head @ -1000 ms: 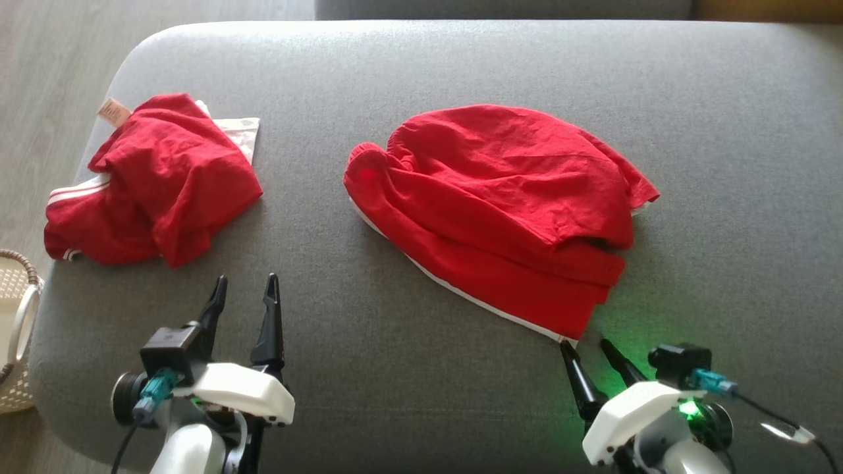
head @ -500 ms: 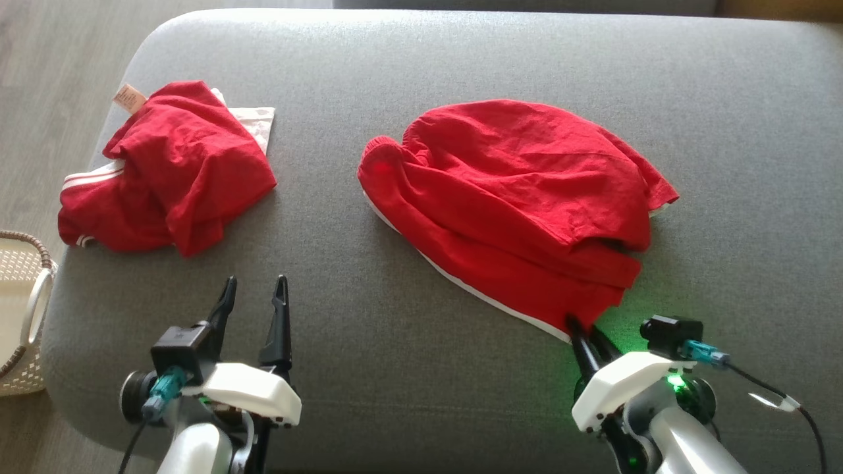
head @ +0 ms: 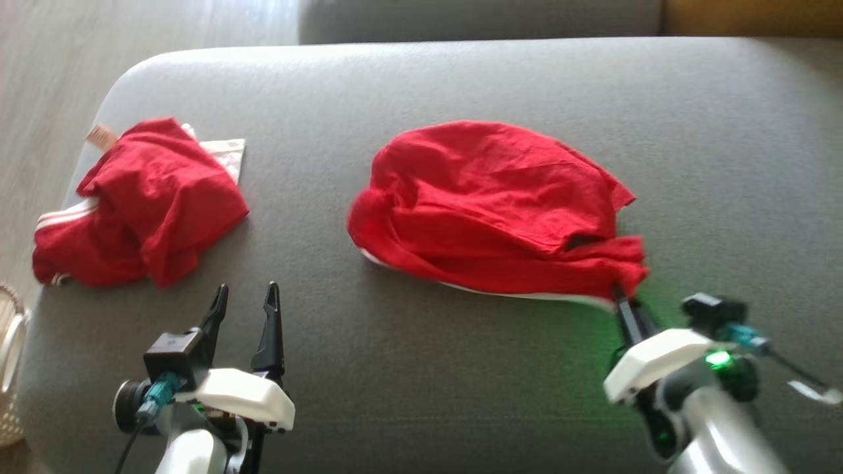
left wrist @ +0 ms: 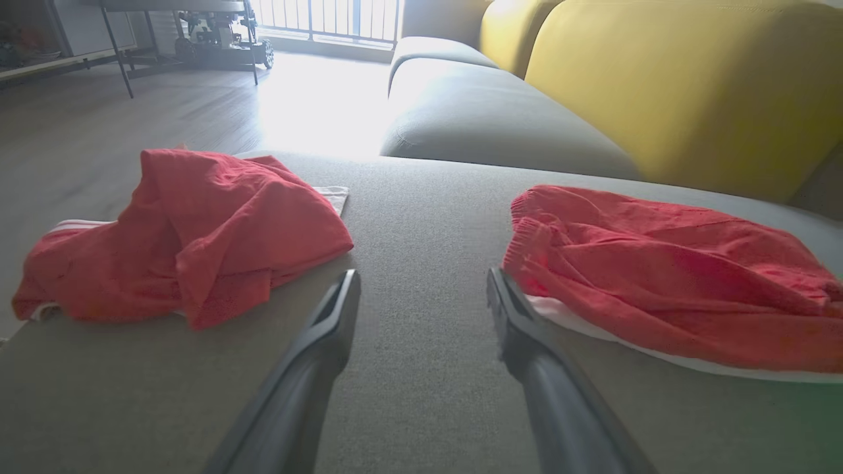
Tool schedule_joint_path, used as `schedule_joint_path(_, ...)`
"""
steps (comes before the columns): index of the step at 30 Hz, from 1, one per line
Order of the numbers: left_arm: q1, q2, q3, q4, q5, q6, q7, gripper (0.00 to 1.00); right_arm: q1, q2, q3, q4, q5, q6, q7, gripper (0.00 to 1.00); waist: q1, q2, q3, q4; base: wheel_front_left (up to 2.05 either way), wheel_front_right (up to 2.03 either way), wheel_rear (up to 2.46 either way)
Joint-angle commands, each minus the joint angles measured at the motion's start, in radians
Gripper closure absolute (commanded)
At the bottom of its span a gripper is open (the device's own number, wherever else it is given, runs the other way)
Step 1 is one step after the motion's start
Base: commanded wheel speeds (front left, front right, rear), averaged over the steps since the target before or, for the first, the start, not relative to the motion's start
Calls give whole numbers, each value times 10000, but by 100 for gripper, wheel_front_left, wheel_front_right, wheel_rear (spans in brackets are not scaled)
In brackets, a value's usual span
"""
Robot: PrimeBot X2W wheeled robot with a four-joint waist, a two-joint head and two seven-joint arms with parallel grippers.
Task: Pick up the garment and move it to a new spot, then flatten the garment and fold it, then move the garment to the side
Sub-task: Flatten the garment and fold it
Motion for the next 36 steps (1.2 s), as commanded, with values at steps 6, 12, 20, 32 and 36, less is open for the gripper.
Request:
schedule_joint_path(6,-140,-45,373,-184,143,-137,-124,0,0,51,-1137,-1493,-1293,-4,1136,100,0,0,-195,-394,0,0,0)
schedule_joint_path(12,-261,-116,301,-125,207,-186,-124,0,235,51,-2157,-2098,-2370,-4,2296,55,0,0,-88,-387,0,0,0)
schedule_joint_path(20,-417,-201,221,25,224,-247,-124,0,295,51,-1653,-3267,-2895,-4,1777,0,0,0,-3,-110,0,0,0)
schedule_joint_path(32,-234,-277,329,-158,246,-286,-124,0,1017,51,954,-4859,-2524,-4,166,0,0,0,-240,135,0,0,0)
schedule_joint_path(36,-101,-295,369,-192,267,-291,-124,0,1440,51,1405,-4978,-2231,-4,-138,0,0,0,-312,153,0,0,0)
